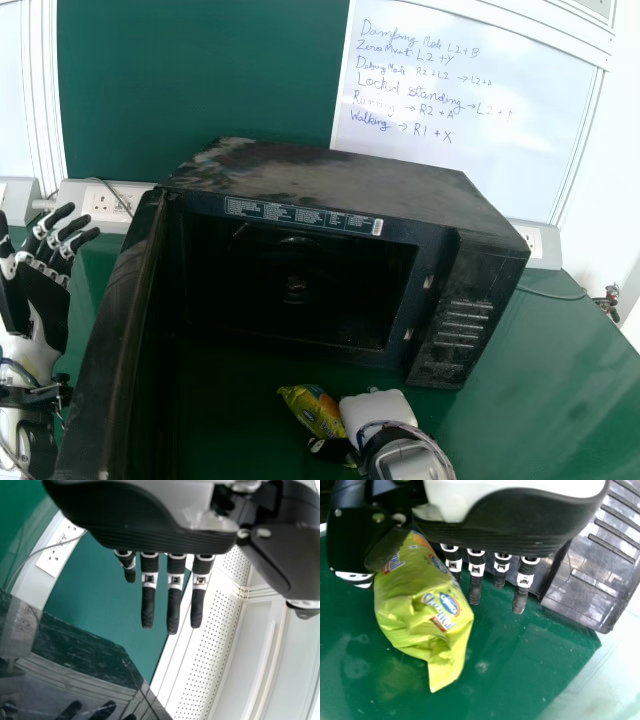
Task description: Put biscuit inside oven
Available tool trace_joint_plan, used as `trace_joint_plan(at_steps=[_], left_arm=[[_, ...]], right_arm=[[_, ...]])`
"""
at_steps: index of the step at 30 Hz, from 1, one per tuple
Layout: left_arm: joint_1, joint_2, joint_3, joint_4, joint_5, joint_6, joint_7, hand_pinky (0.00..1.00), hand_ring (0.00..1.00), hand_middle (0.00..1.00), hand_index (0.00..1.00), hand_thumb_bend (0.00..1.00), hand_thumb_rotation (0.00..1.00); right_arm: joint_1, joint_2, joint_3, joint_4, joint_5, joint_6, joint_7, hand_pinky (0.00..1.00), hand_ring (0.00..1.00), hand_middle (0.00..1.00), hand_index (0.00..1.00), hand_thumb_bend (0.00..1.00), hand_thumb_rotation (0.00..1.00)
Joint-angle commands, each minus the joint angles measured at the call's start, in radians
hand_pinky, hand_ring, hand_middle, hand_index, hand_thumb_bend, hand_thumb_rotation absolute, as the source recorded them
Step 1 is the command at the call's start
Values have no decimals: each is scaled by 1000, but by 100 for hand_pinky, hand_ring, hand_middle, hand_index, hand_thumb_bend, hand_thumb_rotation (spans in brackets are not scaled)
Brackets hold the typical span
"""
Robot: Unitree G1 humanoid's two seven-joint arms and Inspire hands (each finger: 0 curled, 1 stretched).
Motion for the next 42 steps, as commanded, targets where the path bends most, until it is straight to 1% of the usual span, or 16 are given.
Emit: trace_joint_plan(at_steps=[1,6,9,13,21,24,27,29,30,32,33,35,38,40,41,42], left_arm=[[-11,-4,-8,-7,-4,2,1,67,66,66,70,77,61],[-12,-10,-11,-9,-8,6,11,67,66,66,70,77,60],[-14,-11,-12,-5,-12,3,6,66,66,66,70,77,60],[-13,-10,-16,-10,-6,5,10,67,66,66,71,76,61],[-14,-5,-10,-8,-13,10,11,67,67,67,71,76,60],[-19,-4,-8,-2,-10,7,10,67,66,66,70,76,61],[-20,-3,-7,2,-15,2,1,67,66,66,70,76,61],[-20,-4,-7,4,-17,-1,-4,67,66,66,70,76,61],[-20,-5,-6,3,-20,0,-4,67,66,67,71,76,61],[-19,-6,-6,-2,-22,6,2,66,66,66,71,77,60],[-19,-7,-7,-3,-21,6,4,66,66,66,70,77,60],[-18,-6,-7,-3,-23,6,2,66,66,66,69,77,59],[-16,-5,-9,-9,-18,13,10,66,66,66,70,78,60],[-17,-5,-9,-9,-12,13,14,66,66,66,70,78,60],[-17,-5,-9,-8,-11,12,14,66,66,66,70,78,60],[-17,-5,-9,-7,-13,10,12,66,66,66,70,77,60]], right_arm=[[18,7,15,21,2,2,-3,76,82,87,89,76,24],[6,7,10,50,27,-1,8,75,83,87,89,75,22],[-2,8,9,70,35,2,10,71,79,85,88,75,23],[-6,13,7,86,38,12,0,71,79,85,87,73,21],[-6,6,11,91,47,19,-18,68,76,82,84,73,16],[-3,10,12,92,38,26,-25,61,71,79,82,72,16],[1,16,12,85,35,38,-26,51,61,73,80,70,15],[-1,13,14,81,31,39,-10,41,52,64,78,72,13],[-10,15,14,80,26,39,30,39,51,62,77,72,12],[-26,27,17,80,3,44,103,43,52,61,75,70,13],[-30,34,19,80,-8,47,124,40,48,57,74,69,12],[-32,49,23,82,-27,56,148,34,41,50,71,59,3],[-28,68,32,94,-63,67,165,34,40,49,71,56,0],[-15,77,38,95,-82,77,144,35,42,48,72,56,0],[-9,81,40,94,-89,81,132,29,36,48,71,56,0],[-3,83,40,94,-93,83,122,27,34,48,71,56,0]])
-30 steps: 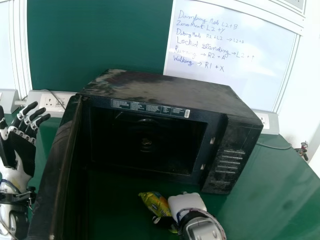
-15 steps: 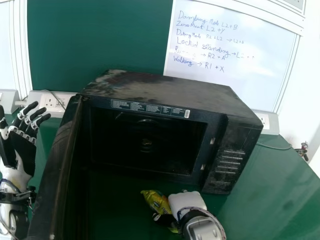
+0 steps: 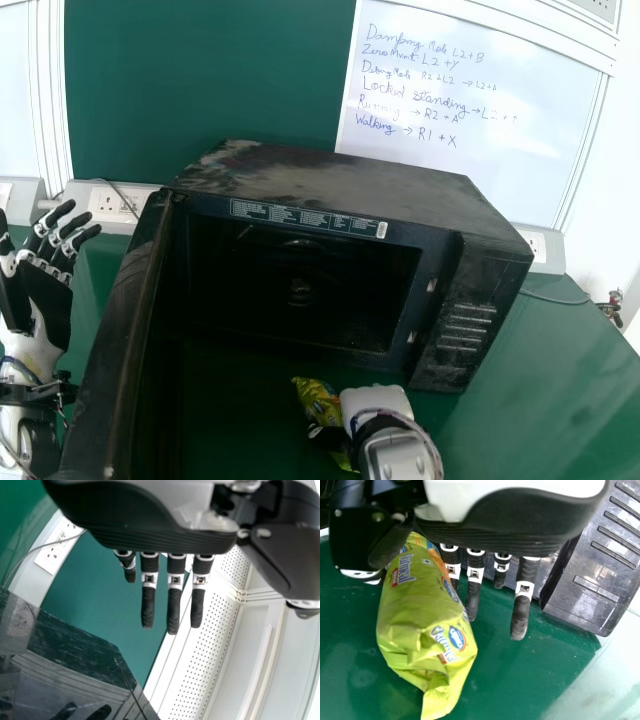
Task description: Put biscuit inside oven
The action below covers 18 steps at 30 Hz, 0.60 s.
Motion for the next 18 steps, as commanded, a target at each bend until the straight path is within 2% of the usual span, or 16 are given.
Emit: trace_joint_plan(at_steps=[1,3,6,10,18], left_arm=[[-6,1,-2,-7,2,3,2,66,66,66,70,77,60],[-4,0,-2,-9,1,4,3,67,66,66,70,77,60],[0,0,-2,-12,-2,4,0,67,67,67,70,77,60],[2,-1,-4,-18,9,3,7,67,67,66,70,76,61],[1,4,-1,-16,8,4,4,67,67,66,69,76,61]], right_arm=[[53,3,10,38,10,0,21,26,33,48,71,56,0],[60,-3,9,33,10,-5,8,22,28,47,72,56,0],[66,-10,7,23,13,-13,1,25,32,48,72,56,0],[68,-8,3,15,12,-13,4,25,31,48,72,56,0],[66,2,-9,-8,11,-14,6,17,24,47,72,56,0]])
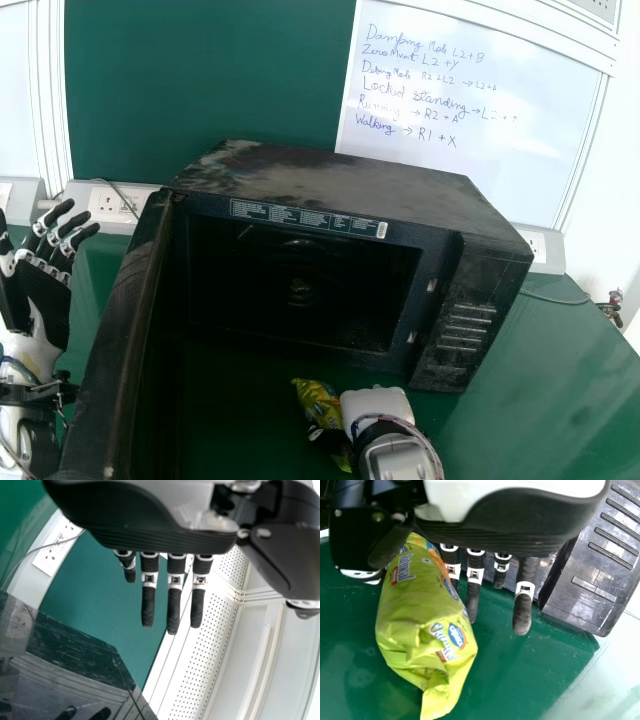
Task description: Put biscuit inside oven
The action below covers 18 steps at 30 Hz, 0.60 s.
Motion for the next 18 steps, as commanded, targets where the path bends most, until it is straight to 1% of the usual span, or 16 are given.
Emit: trace_joint_plan(at_steps=[1,6,12,15,18], left_arm=[[-2,5,-1,-7,3,5,-1,67,67,66,69,76,61],[-5,7,2,-4,-7,7,-4,67,67,66,69,76,61],[-9,8,2,4,-13,3,-5,66,66,66,70,76,60],[-12,8,0,2,-11,6,-2,66,66,66,69,76,60],[-13,10,-1,-1,-8,8,-1,66,66,66,69,75,60]], right_arm=[[35,3,-4,15,19,-5,39,16,23,47,72,57,0],[31,10,-14,-6,26,-10,48,14,21,47,71,57,0],[15,24,-21,-27,15,-11,67,13,20,47,74,57,0],[1,26,-38,-46,27,-13,72,14,20,47,74,57,0],[-14,31,-62,-69,47,-13,76,13,20,47,72,57,0]])
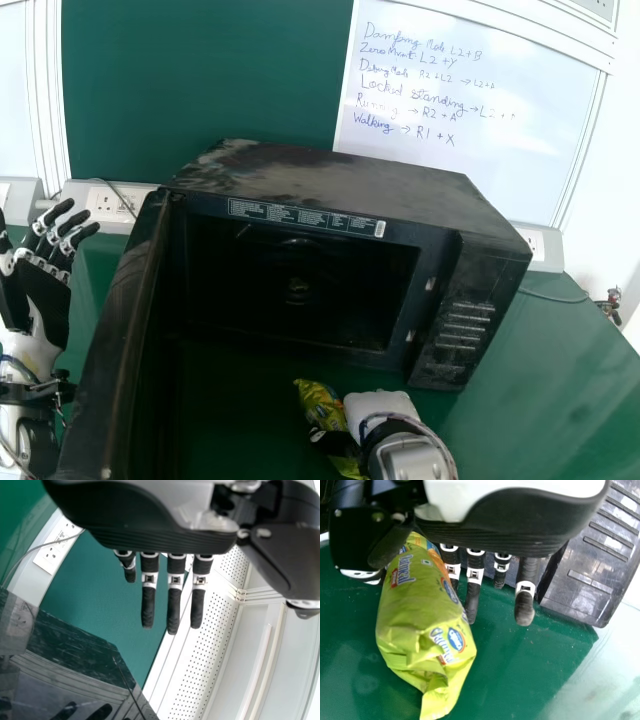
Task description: Put biscuit inside oven
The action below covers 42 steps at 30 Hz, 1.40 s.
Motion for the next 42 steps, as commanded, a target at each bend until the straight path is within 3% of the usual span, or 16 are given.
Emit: trace_joint_plan(at_steps=[1,27,35,42], left_arm=[[-9,6,-3,-4,2,10,0,66,66,66,69,76,60],[-7,1,-7,3,17,-3,-8,67,66,66,71,76,62],[-3,0,-1,2,5,-3,-13,67,66,66,70,76,61],[0,-1,-2,-11,16,7,2,66,66,66,69,77,61]], right_arm=[[-23,6,-21,-17,22,-4,12,13,20,47,70,57,0],[-150,-2,-73,-28,91,-27,-6,13,20,47,73,57,0],[-226,5,-88,15,105,-13,-21,14,21,47,68,57,0],[-292,-7,-90,70,124,-12,-61,13,21,47,72,57,0]])
